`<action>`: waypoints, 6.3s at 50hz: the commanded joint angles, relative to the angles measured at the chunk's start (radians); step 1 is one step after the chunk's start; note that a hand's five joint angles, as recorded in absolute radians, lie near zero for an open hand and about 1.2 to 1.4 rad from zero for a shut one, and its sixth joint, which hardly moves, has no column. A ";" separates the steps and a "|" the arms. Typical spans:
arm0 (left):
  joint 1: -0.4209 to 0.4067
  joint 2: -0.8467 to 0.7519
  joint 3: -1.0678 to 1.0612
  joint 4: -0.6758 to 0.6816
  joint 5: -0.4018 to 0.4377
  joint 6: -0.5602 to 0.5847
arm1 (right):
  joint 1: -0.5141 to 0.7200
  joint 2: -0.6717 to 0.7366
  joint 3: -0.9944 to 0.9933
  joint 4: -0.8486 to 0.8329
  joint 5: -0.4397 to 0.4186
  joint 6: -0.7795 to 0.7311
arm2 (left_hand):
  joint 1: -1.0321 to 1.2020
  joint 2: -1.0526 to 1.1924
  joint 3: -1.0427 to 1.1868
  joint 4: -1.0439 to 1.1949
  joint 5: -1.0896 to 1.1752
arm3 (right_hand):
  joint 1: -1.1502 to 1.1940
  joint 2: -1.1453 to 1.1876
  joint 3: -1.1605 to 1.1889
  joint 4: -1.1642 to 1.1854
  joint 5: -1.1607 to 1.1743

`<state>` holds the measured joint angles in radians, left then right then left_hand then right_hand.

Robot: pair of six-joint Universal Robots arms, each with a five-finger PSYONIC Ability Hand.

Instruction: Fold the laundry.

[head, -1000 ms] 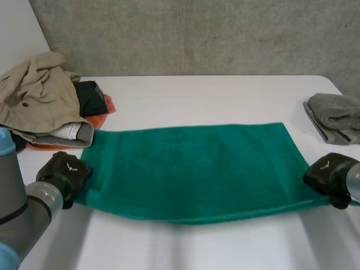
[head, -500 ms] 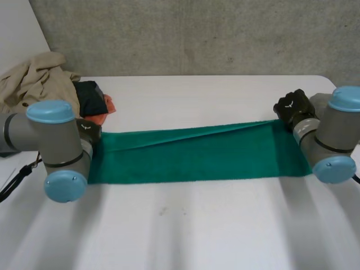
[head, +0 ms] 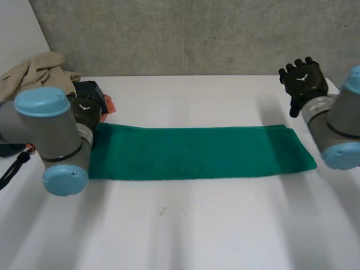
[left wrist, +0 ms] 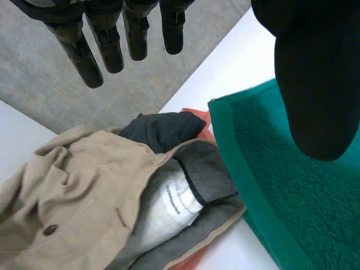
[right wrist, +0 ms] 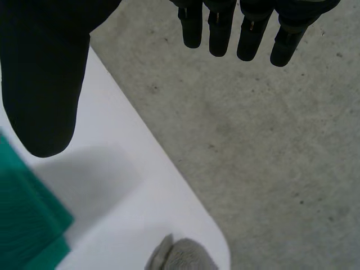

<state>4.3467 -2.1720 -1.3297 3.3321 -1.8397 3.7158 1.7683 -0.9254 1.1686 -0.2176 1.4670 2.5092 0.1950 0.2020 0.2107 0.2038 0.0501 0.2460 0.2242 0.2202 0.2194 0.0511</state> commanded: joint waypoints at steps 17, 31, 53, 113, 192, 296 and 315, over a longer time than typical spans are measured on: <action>-0.022 0.113 -0.221 0.038 0.077 -0.005 | -0.153 0.062 0.192 0.276 -0.185 0.068 | -0.020 -0.027 -0.035 -0.028 -0.049 | 0.320 0.342 0.346 0.347 0.340; -0.021 0.153 -0.221 0.038 0.080 -0.005 | -0.274 -0.024 0.210 0.147 0.039 -0.077 | -0.020 -0.027 -0.035 -0.028 -0.049 | 1.150 1.172 1.176 1.177 1.171; -0.009 0.241 -0.299 0.038 0.080 -0.008 | 0.325 -0.070 0.192 -0.201 -0.248 -0.429 | -0.020 -0.027 -0.035 -0.028 -0.049 | 1.150 1.172 1.176 1.177 1.171; -0.162 -0.219 0.214 0.003 0.079 -0.047 | 0.184 -0.052 0.393 0.073 -0.169 0.155 | 0.151 0.144 0.135 0.142 0.121 | 0.276 0.298 0.302 0.303 0.297; -0.127 0.141 -0.189 0.033 0.155 -0.014 | 0.189 -0.178 0.399 0.020 0.084 -0.364 | 0.004 -0.003 -0.012 -0.005 -0.026 | 1.150 1.172 1.176 1.177 1.171; -0.216 0.172 0.003 -0.206 0.499 -0.301 | 0.435 -0.067 0.573 -0.316 -0.085 0.126 | 0.018 0.012 0.003 0.010 -0.011 | 0.021 0.043 0.047 0.047 0.041; -0.217 0.169 -0.008 -0.204 0.499 -0.301 | 0.435 -0.015 0.490 -0.315 -0.089 0.132 | 0.021 0.014 0.006 0.013 -0.008 | 0.487 0.509 0.513 0.514 0.508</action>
<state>4.1288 -2.0034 -1.3377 3.1279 -1.3406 3.4146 2.2022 -0.9448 1.6846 -0.5331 1.3778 2.6355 0.2359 0.2211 0.2340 0.2221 0.0483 0.5813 0.5750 0.5779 0.5749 0.3750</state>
